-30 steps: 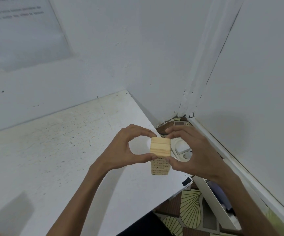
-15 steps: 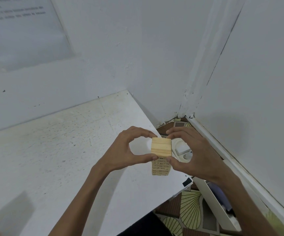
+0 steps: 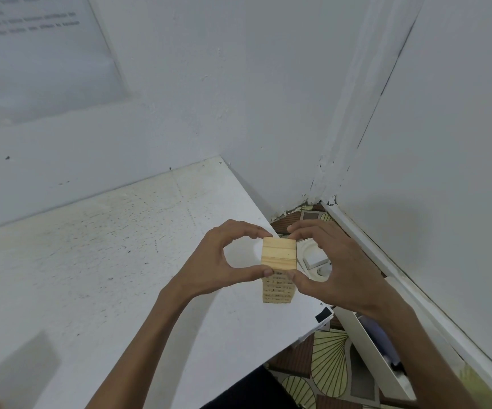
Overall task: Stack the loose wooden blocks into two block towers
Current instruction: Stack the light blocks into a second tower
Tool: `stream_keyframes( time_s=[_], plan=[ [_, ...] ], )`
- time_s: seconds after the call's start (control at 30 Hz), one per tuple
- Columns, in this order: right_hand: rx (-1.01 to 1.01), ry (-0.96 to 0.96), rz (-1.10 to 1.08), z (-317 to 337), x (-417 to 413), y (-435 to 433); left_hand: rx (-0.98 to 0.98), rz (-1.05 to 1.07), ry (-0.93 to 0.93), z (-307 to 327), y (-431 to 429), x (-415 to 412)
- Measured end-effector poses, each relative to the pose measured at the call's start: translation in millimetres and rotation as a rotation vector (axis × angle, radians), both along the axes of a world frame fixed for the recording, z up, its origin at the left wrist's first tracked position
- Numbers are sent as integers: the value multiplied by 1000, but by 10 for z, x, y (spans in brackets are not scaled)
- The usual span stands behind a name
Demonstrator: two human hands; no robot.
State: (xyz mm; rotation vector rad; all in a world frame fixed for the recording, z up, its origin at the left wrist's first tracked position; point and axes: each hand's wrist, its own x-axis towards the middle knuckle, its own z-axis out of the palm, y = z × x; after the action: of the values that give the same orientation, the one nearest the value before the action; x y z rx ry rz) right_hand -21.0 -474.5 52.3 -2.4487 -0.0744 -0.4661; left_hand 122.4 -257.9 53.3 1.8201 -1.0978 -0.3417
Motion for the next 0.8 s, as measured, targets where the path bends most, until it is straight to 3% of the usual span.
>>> stream_keyframes(
  time_s=[0.8],
  plan=[
    [-102,33,-71,222,-88,93,23,-15,-15,126,153,-62]
  ],
)
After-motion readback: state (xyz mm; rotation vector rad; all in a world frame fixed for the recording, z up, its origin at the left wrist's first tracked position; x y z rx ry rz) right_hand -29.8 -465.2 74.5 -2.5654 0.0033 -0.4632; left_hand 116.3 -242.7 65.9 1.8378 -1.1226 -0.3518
